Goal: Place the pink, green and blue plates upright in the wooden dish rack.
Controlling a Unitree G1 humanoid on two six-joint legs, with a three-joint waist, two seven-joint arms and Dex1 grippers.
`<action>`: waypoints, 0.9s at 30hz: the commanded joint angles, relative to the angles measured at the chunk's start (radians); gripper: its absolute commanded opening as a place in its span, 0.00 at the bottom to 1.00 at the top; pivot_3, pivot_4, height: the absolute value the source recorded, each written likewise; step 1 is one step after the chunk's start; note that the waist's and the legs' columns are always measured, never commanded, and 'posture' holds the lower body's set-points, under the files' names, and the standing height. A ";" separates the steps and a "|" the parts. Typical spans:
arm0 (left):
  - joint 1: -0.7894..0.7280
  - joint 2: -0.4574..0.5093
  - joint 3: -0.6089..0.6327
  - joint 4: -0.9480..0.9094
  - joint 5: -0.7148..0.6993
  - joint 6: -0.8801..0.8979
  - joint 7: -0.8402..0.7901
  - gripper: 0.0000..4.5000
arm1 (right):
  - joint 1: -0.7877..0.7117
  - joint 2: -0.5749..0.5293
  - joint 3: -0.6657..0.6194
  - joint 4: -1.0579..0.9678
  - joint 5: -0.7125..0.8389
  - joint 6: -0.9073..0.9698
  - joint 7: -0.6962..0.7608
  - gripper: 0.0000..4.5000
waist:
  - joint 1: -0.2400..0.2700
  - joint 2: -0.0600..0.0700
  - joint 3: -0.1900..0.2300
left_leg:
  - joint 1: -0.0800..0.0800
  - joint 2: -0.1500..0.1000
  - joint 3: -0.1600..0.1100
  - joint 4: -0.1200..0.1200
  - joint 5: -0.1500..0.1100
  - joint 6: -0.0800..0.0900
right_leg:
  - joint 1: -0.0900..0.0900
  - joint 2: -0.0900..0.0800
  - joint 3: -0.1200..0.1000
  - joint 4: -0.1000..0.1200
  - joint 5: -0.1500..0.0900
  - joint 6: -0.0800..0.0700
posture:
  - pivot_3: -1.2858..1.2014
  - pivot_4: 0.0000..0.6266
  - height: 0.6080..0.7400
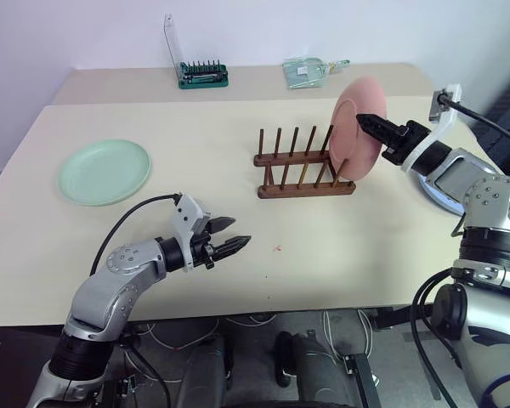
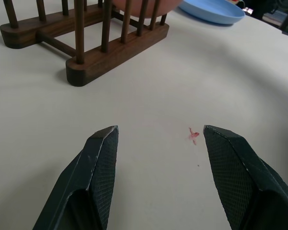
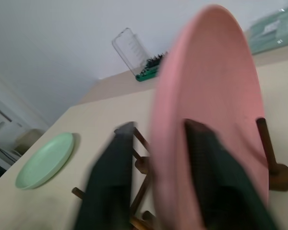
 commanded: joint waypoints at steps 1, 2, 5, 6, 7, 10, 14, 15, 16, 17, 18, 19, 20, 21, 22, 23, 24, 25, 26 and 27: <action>-0.011 -0.006 0.005 -0.031 0.011 -0.019 0.010 0.64 | -0.033 -0.006 -0.021 -0.053 -0.014 -0.092 0.010 0.82 | 0.000 0.000 0.000 | 0.000 0.000 0.000 0.000 0.000 0.000 | 0.000 0.000 0.000 0.000 0.000 0.000 | 0.52 0.24 0.92; -0.013 -0.007 0.006 -0.029 0.016 -0.025 0.014 0.64 | -0.025 -0.021 0.005 -0.073 -0.057 -0.149 0.021 0.92 | 0.000 0.000 0.000 | 0.000 0.000 0.000 0.000 0.000 0.000 | 0.000 0.000 0.000 0.000 0.000 0.000 | 0.52 0.24 0.92; -0.022 -0.013 0.010 -0.020 0.032 -0.039 0.025 0.64 | -0.022 -0.052 0.052 -0.103 -0.156 -0.280 0.032 0.92 | 0.000 0.000 0.000 | 0.000 0.000 0.000 0.000 0.000 0.000 | 0.000 0.000 0.000 0.000 -0.001 0.001 | 0.52 0.24 0.92; -0.023 -0.015 0.012 -0.017 0.034 -0.041 0.026 0.64 | -0.025 -0.059 0.058 -0.107 -0.170 -0.297 0.033 0.92 | 0.001 0.000 0.000 | 0.000 -0.001 0.000 0.000 0.000 0.000 | 0.000 0.000 0.000 0.000 -0.001 0.001 | 0.52 0.24 0.92; -0.025 -0.018 0.014 -0.014 0.037 -0.047 0.027 0.64 | -0.025 -0.071 0.073 -0.115 -0.203 -0.337 0.038 0.92 | 0.001 0.000 0.000 | 0.000 0.000 0.000 0.000 0.000 0.000 | 0.000 0.000 0.000 0.000 -0.001 0.001 | 0.52 0.24 0.92; -0.037 -0.037 0.039 0.006 0.032 -0.057 0.044 0.70 | -0.032 -0.107 0.117 -0.104 -0.308 -0.467 0.046 0.93 | 0.000 0.000 0.000 | 0.000 -0.001 0.000 0.000 0.000 0.000 | 0.000 0.000 0.000 0.000 -0.001 0.001 | 0.52 0.24 0.92; -0.110 -0.102 0.123 0.113 0.126 -0.144 0.220 0.98 | -0.066 -0.126 0.204 -0.143 -0.435 -0.621 0.060 0.93 | -0.001 0.001 0.000 | 0.000 -0.001 0.000 0.000 0.000 0.000 | 0.000 0.001 0.000 0.000 -0.001 0.001 | 0.52 0.24 0.92; -0.155 -0.134 0.180 0.163 0.160 -0.162 0.335 0.98 | -0.077 -0.118 0.243 -0.193 -0.447 -0.630 0.083 0.93 | -0.002 0.001 0.000 | 0.000 -0.001 0.000 0.000 0.000 0.000 | 0.000 0.001 0.000 0.000 -0.001 0.001 | 0.52 0.24 0.92; -0.187 -0.157 0.219 0.198 0.185 -0.176 0.416 0.98 | -0.085 -0.112 0.270 -0.228 -0.455 -0.635 0.099 0.93 | -0.004 0.001 0.000 | 0.000 -0.001 0.000 0.000 0.000 0.000 | 0.000 0.001 0.000 0.000 -0.001 0.001 | 0.52 0.24 0.92; -0.227 -0.185 0.284 0.237 0.210 -0.177 0.539 0.98 | -0.077 -0.104 0.336 -0.285 -0.480 -0.656 0.144 0.93 | -0.006 0.001 0.000 | 0.000 -0.001 0.000 0.000 0.000 0.000 | -0.001 0.001 0.001 0.001 -0.001 0.001 | 0.52 0.24 0.92; -0.260 -0.203 0.341 0.267 0.246 -0.177 0.660 0.98 | -0.067 -0.091 0.409 -0.332 -0.518 -0.679 0.176 0.93 | -0.009 0.000 0.000 | 0.000 0.000 0.000 0.000 0.000 0.000 | -0.001 0.002 0.001 0.001 0.000 0.001 | 0.52 0.24 0.92; -0.280 -0.218 0.382 0.281 0.275 -0.172 0.748 0.98 | -0.052 -0.081 0.466 -0.364 -0.553 -0.700 0.199 0.93 | -0.013 0.000 0.000 | 0.001 0.001 0.000 0.000 0.000 0.000 | -0.001 0.003 0.001 0.001 0.000 0.001 | 0.52 0.24 0.92; -0.294 -0.229 0.406 0.291 0.295 -0.167 0.805 0.98 | -0.042 -0.075 0.500 -0.382 -0.576 -0.714 0.213 0.93 | -0.018 0.000 -0.001 | 0.001 0.001 0.000 0.000 0.000 0.000 | -0.001 0.003 0.001 0.001 0.000 0.001 | 0.52 0.24 0.92; -0.305 -0.242 0.437 0.294 0.315 -0.159 0.872 0.98 | -0.026 -0.067 0.538 -0.398 -0.593 -0.730 0.236 0.93 | -0.019 0.000 -0.001 | 0.001 0.001 0.000 -0.001 0.000 0.000 | -0.001 0.003 0.001 0.001 0.000 0.001 | 0.52 0.24 0.92; -0.311 -0.260 0.478 0.285 0.319 -0.144 0.934 0.98 | -0.008 -0.047 0.575 -0.411 -0.610 -0.745 0.244 0.93 | -0.019 -0.001 -0.001 | 0.001 0.001 -0.001 -0.001 0.000 0.000 | 0.000 0.003 0.001 0.001 0.000 0.001 | 0.52 0.24 0.92; -0.317 -0.274 0.504 0.278 0.321 -0.135 0.977 0.98 | 0.004 -0.033 0.598 -0.418 -0.622 -0.756 0.250 0.93 | -0.018 -0.001 -0.001 | 0.001 0.001 -0.001 -0.001 0.000 0.000 | 0.000 0.001 0.001 0.002 0.000 0.000 | 0.52 0.24 0.92; -0.317 -0.288 0.522 0.254 0.332 -0.118 1.022 0.98 | 0.019 -0.012 0.624 -0.420 -0.636 -0.774 0.251 0.93 | -0.014 -0.002 0.000 | 0.001 0.001 -0.001 0.000 0.000 0.000 | 0.000 0.000 0.001 0.002 0.001 0.000 | 0.52 0.24 0.92; -0.313 -0.304 0.537 0.225 0.328 -0.072 1.051 0.98 | 0.035 0.006 0.652 -0.418 -0.657 -0.799 0.254 0.93 | -0.009 -0.003 0.000 | 0.000 0.000 0.000 0.000 0.000 0.000 | 0.001 -0.001 0.001 0.002 0.002 0.001 | 0.52 0.24 0.92; -0.313 -0.332 0.569 0.195 0.305 -0.029 1.090 0.98 | 0.049 0.034 0.672 -0.415 -0.670 -0.811 0.244 0.93 | -0.004 -0.003 0.000 | 0.000 0.000 0.000 0.001 0.000 0.000 | 0.001 -0.002 0.001 0.001 0.002 0.002 | 0.52 0.24 0.92; -0.314 -0.353 0.593 0.173 0.287 0.005 1.118 0.98 | 0.059 0.054 0.683 -0.411 -0.679 -0.819 0.238 0.93 | 0.000 -0.003 0.000 | 0.000 -0.001 0.000 0.002 0.000 0.000 | 0.001 -0.002 0.001 0.000 0.003 0.003 | 0.52 0.24 0.92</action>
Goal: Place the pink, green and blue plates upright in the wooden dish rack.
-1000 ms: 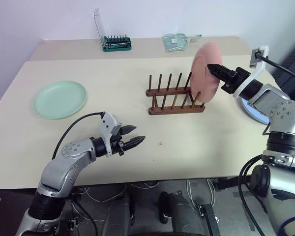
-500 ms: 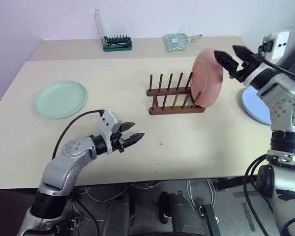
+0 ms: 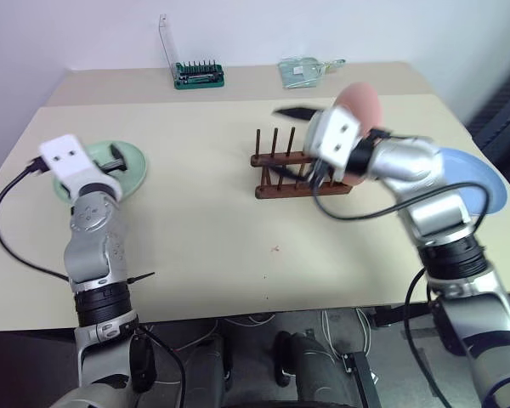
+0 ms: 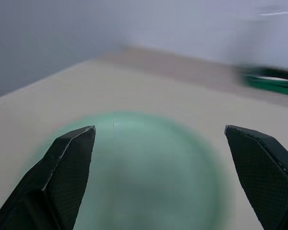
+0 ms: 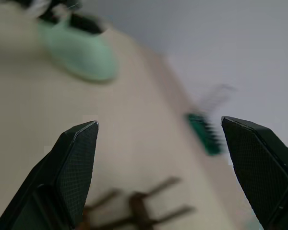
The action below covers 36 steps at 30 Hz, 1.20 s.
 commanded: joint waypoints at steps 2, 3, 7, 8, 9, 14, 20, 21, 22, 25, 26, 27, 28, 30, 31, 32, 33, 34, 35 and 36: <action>-0.020 -0.088 0.129 -0.126 -0.076 0.143 0.148 0.98 | 0.023 0.072 0.034 -0.031 -0.035 -0.054 -0.012 0.93 | 0.008 -0.001 0.000 | 0.000 0.000 0.000 0.001 0.000 0.001 | 0.001 0.000 0.000 0.000 0.001 0.001 | 0.52 0.24 0.92; -0.020 -0.103 0.156 -0.135 -0.088 0.153 0.168 0.98 | 0.036 0.079 0.040 -0.031 -0.042 -0.059 -0.008 0.93 | 0.009 -0.002 -0.001 | 0.000 -0.001 -0.001 0.002 0.000 0.001 | 0.002 0.000 0.000 0.000 0.001 0.001 | 0.52 0.24 0.92; -0.035 -0.135 0.241 -0.112 -0.169 0.194 0.197 0.98 | 0.063 0.088 0.044 -0.026 -0.059 -0.068 0.001 0.93 | 0.005 -0.003 -0.001 | 0.000 0.000 -0.003 0.003 0.000 0.001 | 0.003 0.000 -0.001 0.000 0.001 0.001 | 0.52 0.24 0.92; -0.050 -0.147 0.285 -0.083 -0.225 0.205 0.201 0.98 | 0.062 0.089 0.042 -0.020 -0.065 -0.067 0.000 0.93 | 0.005 -0.003 -0.001 | 0.000 0.000 -0.003 0.003 0.000 0.001 | 0.003 0.000 -0.001 0.000 0.001 0.001 | 0.52 0.24 0.92; -0.066 -0.154 0.329 -0.047 -0.274 0.214 0.210 0.98 | 0.063 0.090 0.038 -0.017 -0.069 -0.064 -0.002 0.93 | 0.004 -0.003 -0.001 | 0.000 0.000 -0.003 0.002 0.000 0.001 | 0.003 0.001 -0.001 0.000 0.001 0.001 | 0.52 0.24 0.92; -0.110 -0.105 0.374 0.093 -0.359 0.187 0.163 0.87 | 0.082 0.083 0.029 -0.026 -0.097 -0.055 -0.017 0.93 | 0.005 -0.003 -0.002 | 0.001 -0.001 -0.003 0.002 0.001 0.001 | 0.003 0.001 -0.002 0.001 0.000 0.001 | 0.52 0.24 0.92; -0.153 -0.052 0.355 0.218 -0.403 0.132 0.110 0.22 | 0.125 0.068 0.021 -0.067 -0.129 -0.047 -0.034 0.93 | 0.006 -0.003 -0.002 | 0.001 -0.001 -0.003 0.004 0.001 0.001 | 0.004 0.001 -0.002 0.001 0.000 0.001 | 0.52 0.24 0.92; -0.155 -0.048 0.349 0.226 -0.407 0.126 0.105 0.09 | 0.128 0.068 0.019 -0.071 -0.131 -0.044 -0.035 0.93 | 0.004 -0.003 -0.002 | 0.001 -0.001 -0.003 0.004 0.001 0.001 | 0.004 0.001 -0.002 0.001 0.001 0.001 | 0.52 0.24 0.92; -0.156 -0.047 0.335 0.229 -0.408 0.123 0.092 0.01 | 0.132 0.067 0.016 -0.077 -0.133 -0.042 -0.038 0.93 | 0.005 -0.003 -0.002 | 0.001 -0.001 -0.003 0.004 0.001 0.001 | 0.004 0.001 -0.002 0.001 0.001 0.001 | 0.52 0.24 0.92; -0.151 -0.047 0.293 0.219 -0.415 0.121 0.066 0.01 | 0.137 0.063 0.010 -0.083 -0.145 -0.041 -0.048 0.93 | 0.006 -0.003 -0.002 | 0.001 -0.001 -0.003 0.004 0.001 0.001 | 0.004 0.001 -0.002 0.001 0.001 0.001 | 0.52 0.24 0.92; -0.148 -0.044 0.249 0.187 -0.407 0.097 0.018 0.01 | 0.127 0.059 0.010 -0.065 -0.172 -0.047 -0.065 0.93 | 0.005 -0.003 -0.002 | 0.001 -0.001 -0.003 0.004 0.001 0.001 | 0.004 0.001 -0.002 0.001 0.001 0.001 | 0.52 0.24 0.92; -0.146 -0.044 0.195 0.136 -0.398 0.071 -0.033 0.01 | 0.107 0.056 0.010 -0.032 -0.209 -0.068 -0.094 0.93 | 0.005 -0.003 -0.002 | 0.001 -0.001 -0.003 0.004 0.001 0.001 | 0.004 0.001 -0.002 0.001 0.001 0.001 | 0.52 0.24 0.92; -0.144 -0.045 0.156 0.099 -0.393 0.052 -0.070 0.01 | 0.093 0.055 0.009 -0.008 -0.236 -0.084 -0.115 0.93 | 0.005 -0.004 -0.001 | 0.000 -0.001 -0.002 0.004 0.001 0.001 | 0.004 0.001 -0.002 0.001 0.001 0.001 | 0.52 0.24 0.92; -0.142 -0.046 0.063 0.011 -0.381 0.028 -0.131 0.01 | 0.065 0.053 0.012 0.034 -0.279 -0.137 -0.144 0.93 | 0.006 -0.004 -0.001 | -0.001 -0.001 -0.001 0.005 0.001 0.000 | 0.004 0.001 -0.002 0.001 0.001 0.000 | 0.52 0.24 0.92; -0.141 -0.044 0.018 -0.028 -0.375 0.033 -0.149 0.01 | 0.053 0.053 0.016 0.050 -0.297 -0.167 -0.157 0.93 | 0.005 -0.004 -0.001 | -0.001 -0.001 -0.001 0.006 0.001 0.000 | 0.004 0.001 -0.002 0.001 0.001 0.000 | 0.52 0.24 0.92; -0.139 -0.042 -0.024 -0.064 -0.367 0.038 -0.164 0.01 | 0.039 0.055 0.021 0.067 -0.317 -0.198 -0.171 0.93 | 0.004 -0.004 -0.001 | -0.001 -0.001 -0.001 0.006 0.000 0.000 | 0.004 0.001 -0.002 0.001 0.001 0.000 | 0.52 0.24 0.92; -0.136 -0.039 -0.049 -0.085 -0.361 0.042 -0.171 0.01 | 0.031 0.057 0.023 0.080 -0.330 -0.219 -0.181 0.93 | 0.004 -0.004 -0.001 | -0.001 -0.001 0.000 0.005 0.000 0.000 | 0.004 0.001 -0.002 0.001 0.001 0.000 | 0.52 0.24 0.92; -0.139 -0.037 -0.081 -0.103 -0.350 0.043 -0.178 0.01 | 0.016 0.062 0.024 0.099 -0.345 -0.236 -0.196 0.93 | 0.004 -0.004 -0.001 | -0.001 -0.001 0.000 0.005 0.000 0.001 | 0.004 0.001 -0.002 0.001 0.001 0.000 | 0.52 0.24 0.92; -0.147 -0.045 -0.105 -0.122 -0.349 0.047 -0.177 0.01 | 0.000 0.068 0.025 0.119 -0.362 -0.251 -0.213 0.93 | 0.003 -0.004 -0.001 | 0.000 -0.001 0.000 0.005 0.000 0.001 | 0.004 0.001 -0.002 0.001 0.001 0.000 | 0.52 0.24 0.92; -0.160 -0.056 -0.125 -0.136 -0.358 0.060 -0.172 0.01 | -0.017 0.069 0.032 0.142 -0.393 -0.277 -0.235 0.93 | 0.002 -0.004 -0.001 | 0.000 -0.001 0.001 0.005 0.000 0.001 | 0.004 0.001 -0.002 0.001 0.001 0.000 | 0.52 0.24 0.92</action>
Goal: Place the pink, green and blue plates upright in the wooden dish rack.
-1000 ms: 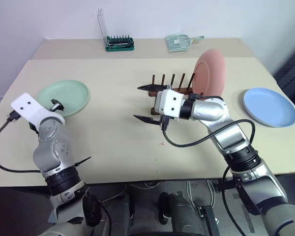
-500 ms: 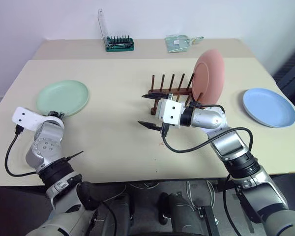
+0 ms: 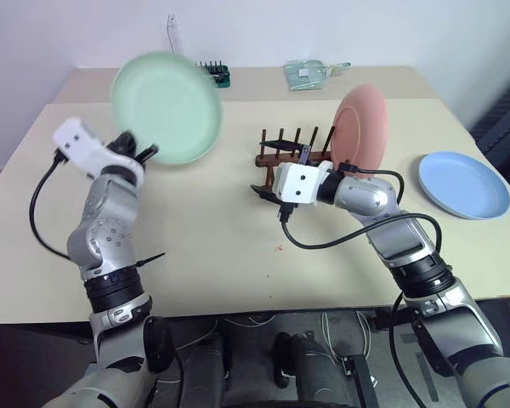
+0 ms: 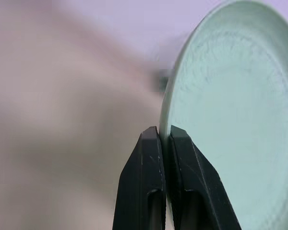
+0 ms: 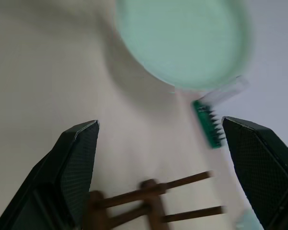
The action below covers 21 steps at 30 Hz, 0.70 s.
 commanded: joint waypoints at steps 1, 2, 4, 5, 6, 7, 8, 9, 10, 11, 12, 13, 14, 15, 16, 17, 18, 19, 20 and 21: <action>-0.037 -0.016 -0.065 -0.076 -0.001 0.014 -0.001 0.01 | -0.063 0.007 0.001 0.049 -0.079 -0.087 -0.073 0.93 | -0.002 0.000 0.000 | 0.000 0.000 0.000 0.000 0.000 0.000 | 0.000 0.000 0.000 0.000 0.000 0.000 | 0.52 0.24 0.92; -0.047 -0.024 -0.084 -0.086 -0.005 0.027 0.001 0.01 | -0.077 0.006 0.007 0.073 -0.106 -0.111 -0.092 0.93 | -0.002 0.000 0.000 | 0.000 0.000 0.000 0.000 0.000 0.000 | 0.000 0.000 0.000 0.000 0.000 0.000 | 0.52 0.24 0.92; -0.062 -0.046 -0.117 -0.114 -0.020 0.062 0.009 0.01 | -0.104 0.009 0.015 0.122 -0.152 -0.148 -0.134 0.93 | -0.002 0.000 0.000 | 0.000 0.000 0.000 0.000 0.000 0.000 | 0.000 0.001 0.000 0.000 0.000 0.001 | 0.52 0.24 0.92; -0.070 -0.062 -0.130 -0.130 -0.028 0.077 0.013 0.01 | -0.121 0.011 0.020 0.149 -0.178 -0.162 -0.159 0.93 | -0.001 0.000 0.000 | 0.000 0.000 0.000 0.000 0.000 0.000 | 0.000 0.001 0.000 0.000 0.000 0.001 | 0.52 0.24 0.92; -0.074 -0.072 -0.136 -0.139 -0.033 0.086 0.016 0.01 | -0.131 0.013 0.022 0.169 -0.194 -0.172 -0.176 0.93 | -0.001 0.000 0.000 | 0.000 0.000 0.001 0.000 0.000 0.000 | 0.000 0.001 0.000 0.000 0.000 0.001 | 0.52 0.24 0.92; -0.080 -0.086 -0.139 -0.150 -0.043 0.097 0.022 0.01 | -0.138 0.015 0.025 0.184 -0.202 -0.181 -0.181 0.93 | -0.001 0.000 0.000 | 0.000 0.000 0.001 0.000 0.000 0.000 | 0.000 0.001 0.000 0.000 0.000 0.001 | 0.52 0.24 0.92; -0.087 -0.101 -0.141 -0.157 -0.053 0.107 0.031 0.01 | -0.145 0.016 0.030 0.202 -0.210 -0.189 -0.183 0.93 | 0.001 0.000 0.000 | 0.000 0.000 0.001 0.000 0.000 0.000 | 0.000 0.000 0.001 0.000 0.000 0.001 | 0.52 0.24 0.92; -0.095 -0.118 -0.141 -0.165 -0.067 0.113 0.039 0.01 | -0.152 0.016 0.037 0.222 -0.224 -0.198 -0.188 0.93 | 0.001 0.000 0.000 | 0.000 0.000 0.000 0.000 0.000 0.000 | 0.000 0.000 0.000 0.000 0.000 0.001 | 0.52 0.24 0.92; -0.103 -0.136 -0.142 -0.170 -0.083 0.119 0.044 0.01 | -0.160 0.016 0.044 0.243 -0.238 -0.207 -0.194 0.93 | 0.000 0.000 0.000 | 0.000 0.000 0.000 0.000 0.000 0.000 | 0.000 0.000 0.001 0.000 0.000 0.001 | 0.52 0.24 0.92; -0.109 -0.148 -0.143 -0.174 -0.094 0.126 0.048 0.01 | -0.168 0.016 0.048 0.261 -0.251 -0.215 -0.205 0.93 | 0.000 0.000 0.000 | 0.000 0.000 0.000 0.000 0.000 0.000 | 0.000 0.001 0.001 0.000 0.000 0.001 | 0.52 0.24 0.92; -0.114 -0.156 -0.147 -0.178 -0.101 0.131 0.047 0.01 | -0.176 0.018 0.049 0.276 -0.265 -0.217 -0.219 0.93 | 0.000 0.000 0.000 | 0.000 0.000 0.000 0.001 0.000 0.000 | 0.000 0.001 0.000 0.000 -0.001 0.001 | 0.52 0.24 0.92; -0.116 -0.158 -0.155 -0.180 -0.104 0.135 0.041 0.01 | -0.184 0.018 0.050 0.291 -0.276 -0.222 -0.232 0.93 | -0.001 0.000 0.000 | 0.000 0.000 0.000 0.001 0.000 0.000 | 0.000 0.001 0.001 0.000 -0.001 0.001 | 0.52 0.24 0.92; -0.116 -0.158 -0.163 -0.182 -0.105 0.140 0.035 0.01 | -0.190 0.018 0.050 0.301 -0.283 -0.225 -0.242 0.93 | -0.001 0.000 0.000 | 0.000 0.000 0.000 0.001 0.000 0.000 | 0.000 0.001 0.001 0.000 -0.001 0.001 | 0.52 0.24 0.92; -0.115 -0.157 -0.168 -0.182 -0.103 0.141 0.031 0.00 | -0.195 0.018 0.049 0.310 -0.287 -0.228 -0.247 0.87 | -0.002 0.000 0.000 | 0.000 0.000 0.000 0.000 0.000 0.000 | 0.000 0.001 0.001 0.000 -0.001 0.001 | 0.52 0.24 0.92; -0.115 -0.156 -0.170 -0.182 -0.101 0.141 0.030 0.00 | -0.198 0.018 0.049 0.316 -0.288 -0.232 -0.251 0.81 | -0.002 0.000 0.000 | 0.000 0.000 0.000 0.000 0.000 0.000 | 0.000 0.001 0.001 0.000 -0.001 0.001 | 0.52 0.24 0.92; -0.116 -0.157 -0.169 -0.180 -0.100 0.141 0.032 0.00 | -0.200 0.017 0.048 0.321 -0.294 -0.233 -0.257 0.73 | -0.002 0.000 0.000 | 0.000 0.000 0.000 0.000 0.000 0.000 | 0.000 0.001 0.001 0.000 -0.001 0.001 | 0.52 0.24 0.92; -0.116 -0.158 -0.168 -0.178 -0.099 0.140 0.033 0.00 | -0.202 0.015 0.047 0.325 -0.299 -0.235 -0.265 0.63 | -0.002 0.000 0.000 | 0.000 0.000 0.000 0.000 0.000 0.000 | -0.001 0.001 0.001 0.000 -0.001 0.001 | 0.52 0.24 0.92; -0.115 -0.158 -0.166 -0.176 -0.098 0.141 0.032 0.00 | -0.203 0.013 0.046 0.327 -0.307 -0.236 -0.276 0.52 | -0.002 0.000 0.000 | 0.000 0.000 0.000 0.000 0.000 0.000 | 0.000 0.001 0.001 0.000 -0.001 0.001 | 0.52 0.24 0.92; -0.115 -0.158 -0.164 -0.173 -0.097 0.140 0.031 0.00 | -0.205 0.010 0.046 0.329 -0.317 -0.239 -0.288 0.40 | -0.002 0.000 0.000 | 0.000 0.000 0.000 0.000 0.000 0.000 | 0.000 0.001 0.001 0.000 -0.001 0.001 | 0.52 0.24 0.92; -0.112 -0.158 -0.162 -0.171 -0.098 0.140 0.028 0.00 | -0.206 0.008 0.047 0.331 -0.324 -0.242 -0.296 0.29 | -0.001 0.000 0.000 | 0.000 0.000 0.000 0.001 0.000 0.000 | 0.000 0.001 0.001 0.000 -0.001 0.001 | 0.52 0.24 0.92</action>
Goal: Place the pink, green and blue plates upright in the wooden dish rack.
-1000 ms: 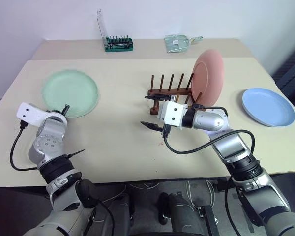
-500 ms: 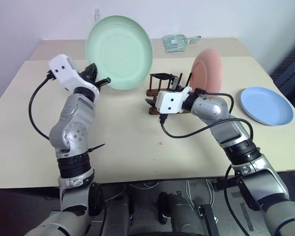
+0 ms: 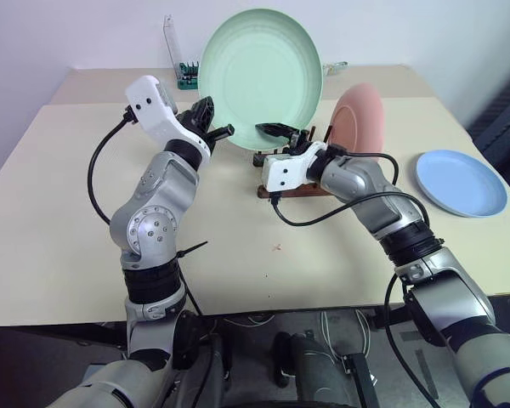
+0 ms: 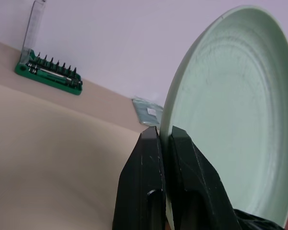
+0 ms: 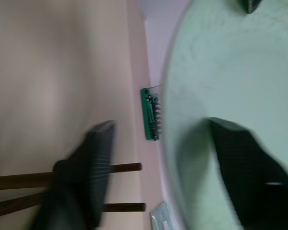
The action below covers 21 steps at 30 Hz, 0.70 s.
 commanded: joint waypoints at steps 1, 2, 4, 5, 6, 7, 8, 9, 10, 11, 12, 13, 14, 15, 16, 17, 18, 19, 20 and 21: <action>-0.025 -0.003 -0.012 -0.040 -0.024 -0.014 -0.022 0.00 | -0.026 -0.009 -0.016 0.000 -0.028 -0.009 -0.038 0.18 | 0.001 0.000 0.000 | 0.000 0.000 0.000 0.000 0.000 0.000 | 0.000 0.000 0.000 0.000 0.000 0.000 | 0.52 0.24 0.92; -0.023 -0.003 -0.010 -0.040 -0.027 -0.013 -0.024 0.00 | -0.026 -0.009 -0.016 0.000 -0.033 -0.011 -0.044 0.06 | 0.001 0.000 0.000 | 0.000 0.000 0.000 0.000 0.000 0.000 | 0.000 0.000 0.000 0.000 0.000 0.000 | 0.52 0.24 0.92; -0.016 -0.014 0.002 -0.044 -0.060 -0.013 -0.038 0.15 | -0.021 -0.010 -0.019 -0.003 -0.045 -0.008 -0.058 0.00 | 0.002 0.000 0.000 | 0.000 0.000 0.000 0.000 0.000 0.000 | 0.000 0.000 0.000 0.000 0.000 0.000 | 0.52 0.24 0.92; -0.014 -0.012 -0.002 -0.049 -0.066 -0.015 -0.053 0.22 | -0.017 -0.010 -0.021 -0.005 -0.048 -0.006 -0.062 0.00 | 0.003 0.000 0.000 | 0.000 0.000 0.000 0.000 0.000 0.000 | 0.000 0.000 0.000 0.000 0.000 0.000 | 0.52 0.24 0.92; -0.014 -0.010 -0.006 -0.052 -0.066 -0.017 -0.060 0.34 | -0.013 -0.010 -0.023 -0.008 -0.046 -0.003 -0.062 0.00 | 0.003 0.000 0.000 | 0.000 0.000 0.000 0.000 0.000 0.000 | 0.000 0.000 0.000 0.000 0.000 0.000 | 0.52 0.24 0.92; -0.016 -0.009 -0.008 -0.051 -0.061 -0.023 -0.061 0.45 | -0.010 -0.010 -0.025 -0.009 -0.044 0.001 -0.063 0.00 | 0.003 0.000 0.000 | -0.001 0.000 0.000 0.001 0.000 0.000 | 0.000 0.000 0.000 0.000 0.000 0.000 | 0.52 0.24 0.92; -0.019 -0.009 -0.007 -0.046 -0.050 -0.036 -0.058 0.57 | -0.007 -0.010 -0.027 -0.012 -0.041 0.003 -0.065 0.00 | 0.002 0.000 0.000 | 0.000 0.000 0.000 0.001 0.000 0.000 | 0.000 0.000 0.000 0.000 0.000 0.000 | 0.52 0.24 0.92; -0.026 -0.012 0.002 -0.037 -0.034 -0.067 -0.049 0.68 | -0.003 -0.008 -0.034 -0.015 -0.031 0.008 -0.066 0.00 | 0.001 0.000 0.000 | 0.000 0.000 0.000 0.001 0.000 0.000 | 0.000 0.000 0.000 0.000 0.000 0.000 | 0.52 0.24 0.92; -0.035 -0.012 0.013 -0.030 -0.008 -0.111 -0.038 0.78 | 0.005 -0.003 -0.045 -0.026 -0.014 0.014 -0.066 0.00 | 0.001 0.000 0.000 | 0.000 0.000 0.000 0.001 0.000 0.000 | 0.000 0.000 0.000 0.000 0.000 0.000 | 0.52 0.24 0.92; -0.044 -0.005 0.021 -0.028 0.027 -0.162 -0.025 0.90 | 0.013 0.002 -0.060 -0.041 0.010 0.025 -0.061 0.00 | 0.001 0.000 0.000 | 0.000 0.000 0.000 0.001 0.000 0.000 | 0.000 0.000 0.000 0.000 0.000 0.000 | 0.52 0.24 0.92; -0.055 0.004 0.032 -0.025 0.066 -0.218 -0.010 0.90 | 0.019 0.010 -0.078 -0.054 0.039 0.040 -0.055 0.00 | 0.001 0.000 0.000 | 0.000 0.000 0.000 0.001 0.000 0.000 | 0.000 0.000 0.000 0.000 0.000 0.000 | 0.52 0.24 0.92; -0.066 0.015 0.043 -0.021 0.099 -0.267 0.003 0.90 | 0.024 0.017 -0.098 -0.069 0.072 0.059 -0.045 0.00 | 0.001 0.000 0.000 | 0.000 0.000 0.000 0.001 0.000 0.000 | 0.000 0.000 0.000 0.000 0.000 0.000 | 0.52 0.24 0.92; -0.077 0.028 0.056 -0.013 0.130 -0.316 0.013 0.90 | 0.026 0.024 -0.117 -0.083 0.106 0.076 -0.032 0.00 | -0.001 0.000 0.000 | 0.000 0.000 0.000 0.001 0.000 0.000 | 0.000 0.000 0.000 0.000 0.000 -0.001 | 0.52 0.24 0.92; -0.085 0.045 0.066 -0.004 0.160 -0.358 0.021 0.90 | 0.029 0.030 -0.134 -0.097 0.140 0.092 -0.018 0.00 | -0.001 0.000 0.000 | 0.000 0.000 0.000 0.001 0.000 0.000 | 0.000 0.000 0.000 0.000 0.000 -0.001 | 0.52 0.24 0.92; -0.086 0.080 0.066 0.006 0.191 -0.382 0.008 0.90 | 0.037 0.044 -0.164 -0.125 0.206 0.125 0.011 0.00 | -0.001 0.000 0.000 | 0.000 0.000 0.000 0.000 0.000 0.000 | 0.000 0.001 0.000 0.000 0.001 -0.001 | 0.52 0.24 0.92; -0.080 0.123 0.056 0.019 0.234 -0.398 -0.009 0.90 | 0.047 0.061 -0.195 -0.158 0.281 0.163 0.042 0.00 | -0.001 0.000 0.000 | 0.000 0.000 0.000 0.000 0.000 0.000 | 0.000 0.001 0.000 0.000 0.001 -0.001 | 0.52 0.24 0.92; -0.069 0.171 0.035 0.034 0.284 -0.404 -0.027 0.90 | 0.058 0.080 -0.226 -0.198 0.364 0.215 0.078 0.00 | 0.000 0.000 0.000 | 0.000 0.000 0.000 0.000 0.000 0.000 | 0.000 0.001 0.000 0.000 0.001 -0.001 | 0.52 0.24 0.92; -0.051 0.230 0.003 0.057 0.338 -0.398 -0.052 0.90 | 0.067 0.103 -0.265 -0.248 0.464 0.289 0.116 0.00 | 0.000 0.000 0.000 | 0.000 0.000 0.001 -0.001 0.000 0.000 | 0.000 0.001 0.000 0.000 0.001 -0.002 | 0.52 0.24 0.92; -0.039 0.266 -0.018 0.074 0.374 -0.395 -0.067 0.90 | 0.074 0.117 -0.290 -0.284 0.527 0.343 0.141 0.00 | 0.000 0.001 0.000 | 0.000 0.001 0.000 -0.001 0.000 0.000 | 0.000 0.001 0.000 0.000 0.001 -0.002 | 0.52 0.24 0.92; -0.024 0.302 -0.039 0.097 0.397 -0.378 -0.087 0.90 | 0.073 0.138 -0.329 -0.324 0.607 0.426 0.151 0.00 | 0.001 0.001 0.000 | 0.000 0.001 0.000 -0.001 0.000 0.000 | 0.000 0.001 0.000 0.000 0.001 -0.002 | 0.52 0.24 0.92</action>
